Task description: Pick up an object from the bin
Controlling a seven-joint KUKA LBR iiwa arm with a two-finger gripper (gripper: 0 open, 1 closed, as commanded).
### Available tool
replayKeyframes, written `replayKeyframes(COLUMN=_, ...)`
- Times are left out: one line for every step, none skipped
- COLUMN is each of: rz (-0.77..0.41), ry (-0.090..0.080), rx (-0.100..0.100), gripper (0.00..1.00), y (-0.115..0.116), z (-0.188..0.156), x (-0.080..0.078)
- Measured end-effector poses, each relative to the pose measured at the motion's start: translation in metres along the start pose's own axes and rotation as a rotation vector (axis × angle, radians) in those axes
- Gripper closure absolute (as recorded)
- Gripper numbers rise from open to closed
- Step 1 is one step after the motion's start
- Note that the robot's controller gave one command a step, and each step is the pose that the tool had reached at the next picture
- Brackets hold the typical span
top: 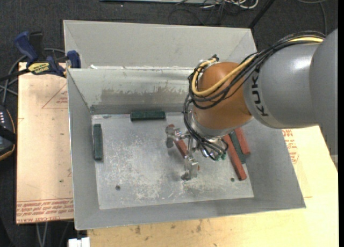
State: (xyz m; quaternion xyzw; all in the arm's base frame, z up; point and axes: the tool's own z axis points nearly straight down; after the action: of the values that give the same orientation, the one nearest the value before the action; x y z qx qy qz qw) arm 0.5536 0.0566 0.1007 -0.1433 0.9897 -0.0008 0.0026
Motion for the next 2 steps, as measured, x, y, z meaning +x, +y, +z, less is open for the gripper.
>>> replayKeyframes(rz=0.601, ry=0.001, rx=0.0, gripper=0.0, y=-0.07, z=0.001, x=-0.032)
replayKeyframes(rz=0.711, ry=0.008, rx=-0.003, gripper=0.0, y=-0.03, z=0.032, x=-0.014)
